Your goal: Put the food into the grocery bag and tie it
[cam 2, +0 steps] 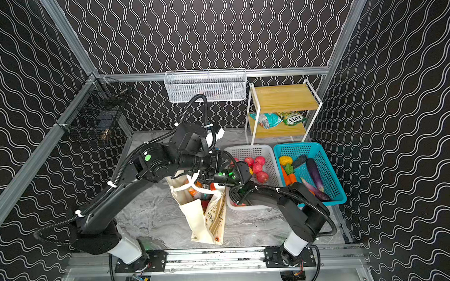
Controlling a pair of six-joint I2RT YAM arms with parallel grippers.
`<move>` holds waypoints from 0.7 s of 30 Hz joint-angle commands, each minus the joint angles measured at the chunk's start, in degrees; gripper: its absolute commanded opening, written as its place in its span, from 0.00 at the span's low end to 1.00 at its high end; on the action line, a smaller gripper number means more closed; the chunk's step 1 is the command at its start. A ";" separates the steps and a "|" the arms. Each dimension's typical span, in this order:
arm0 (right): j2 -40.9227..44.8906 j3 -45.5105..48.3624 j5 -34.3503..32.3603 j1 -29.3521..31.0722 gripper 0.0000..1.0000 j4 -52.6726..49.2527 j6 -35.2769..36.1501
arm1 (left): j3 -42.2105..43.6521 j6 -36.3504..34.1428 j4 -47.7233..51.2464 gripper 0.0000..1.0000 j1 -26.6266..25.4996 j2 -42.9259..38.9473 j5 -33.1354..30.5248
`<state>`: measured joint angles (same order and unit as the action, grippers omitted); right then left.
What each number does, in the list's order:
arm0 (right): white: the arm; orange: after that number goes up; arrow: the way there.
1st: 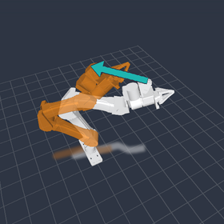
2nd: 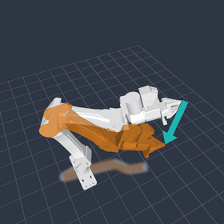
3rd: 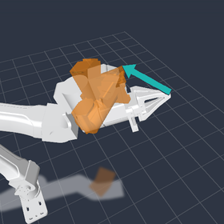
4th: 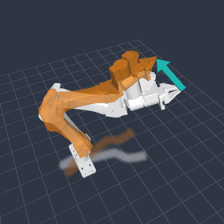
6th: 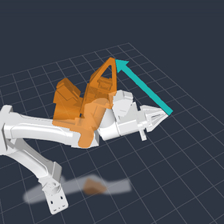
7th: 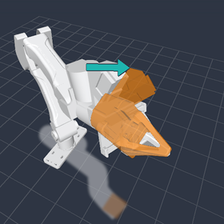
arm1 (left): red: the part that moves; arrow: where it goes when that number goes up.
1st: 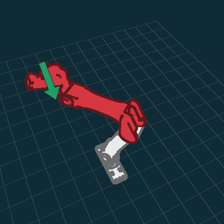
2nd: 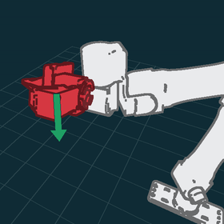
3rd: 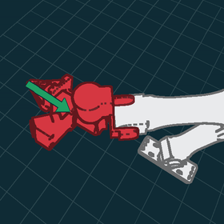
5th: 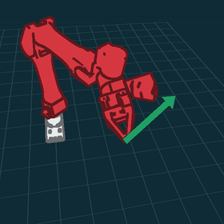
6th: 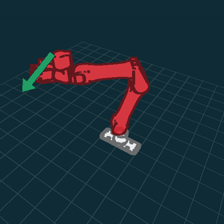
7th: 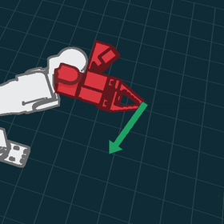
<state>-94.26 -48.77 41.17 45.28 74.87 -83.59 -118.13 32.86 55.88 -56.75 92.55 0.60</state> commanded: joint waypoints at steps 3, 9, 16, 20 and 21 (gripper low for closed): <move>-0.22 -0.26 -0.30 0.07 0.00 3.43 -1.40 | -1.58 -0.52 4.83 0.38 -0.29 -2.43 -9.71; -0.84 -0.88 -0.21 0.07 0.00 3.40 -1.66 | -2.22 -0.07 10.96 0.37 -0.20 -6.37 -19.38; -0.62 -1.25 -0.20 0.14 0.00 2.58 -1.31 | 9.45 1.04 11.25 0.36 10.74 -15.70 -15.61; -0.40 -1.41 -0.13 0.16 0.00 2.03 -1.05 | 16.78 0.14 7.43 0.39 18.54 -18.87 -5.53; -0.40 -1.50 -0.08 0.21 0.00 1.99 -1.05 | 17.98 0.09 6.62 0.40 19.46 -18.98 -3.98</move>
<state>-95.00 -49.67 41.19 45.32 75.00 -84.58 -102.41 33.10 65.98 -39.35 74.17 -11.11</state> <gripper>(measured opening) 0.089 0.393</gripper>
